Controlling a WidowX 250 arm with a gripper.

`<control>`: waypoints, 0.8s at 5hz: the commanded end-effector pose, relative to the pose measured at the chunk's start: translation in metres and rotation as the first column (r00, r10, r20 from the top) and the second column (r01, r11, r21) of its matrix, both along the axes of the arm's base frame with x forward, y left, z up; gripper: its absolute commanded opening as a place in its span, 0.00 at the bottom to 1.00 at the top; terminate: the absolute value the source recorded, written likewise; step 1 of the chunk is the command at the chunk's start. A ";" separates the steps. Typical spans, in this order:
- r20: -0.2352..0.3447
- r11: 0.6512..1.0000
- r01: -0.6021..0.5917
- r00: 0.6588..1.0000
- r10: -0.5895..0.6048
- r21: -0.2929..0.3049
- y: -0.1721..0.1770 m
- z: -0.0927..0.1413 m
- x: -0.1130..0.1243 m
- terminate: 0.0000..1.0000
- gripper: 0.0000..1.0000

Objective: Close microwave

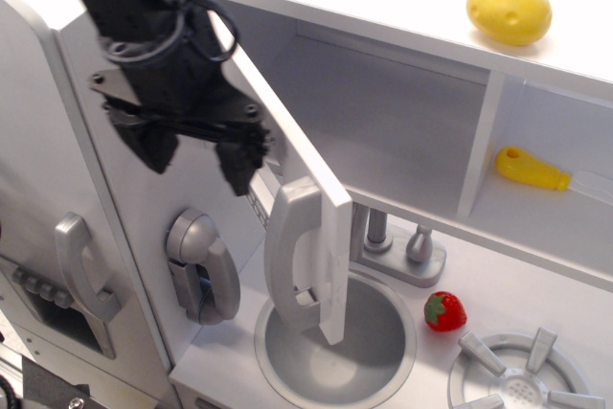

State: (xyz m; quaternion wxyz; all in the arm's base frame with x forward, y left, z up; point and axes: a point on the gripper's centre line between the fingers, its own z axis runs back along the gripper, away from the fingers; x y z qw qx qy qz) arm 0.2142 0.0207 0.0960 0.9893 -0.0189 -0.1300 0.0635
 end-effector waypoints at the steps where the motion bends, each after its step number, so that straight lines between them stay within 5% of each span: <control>1: 0.048 1.000 0.024 0.999 -0.024 -0.003 -0.028 0.011 0.012 0.00 1.00; 4: 0.141 1.000 0.010 0.990 -0.010 0.001 -0.051 0.004 0.044 0.00 1.00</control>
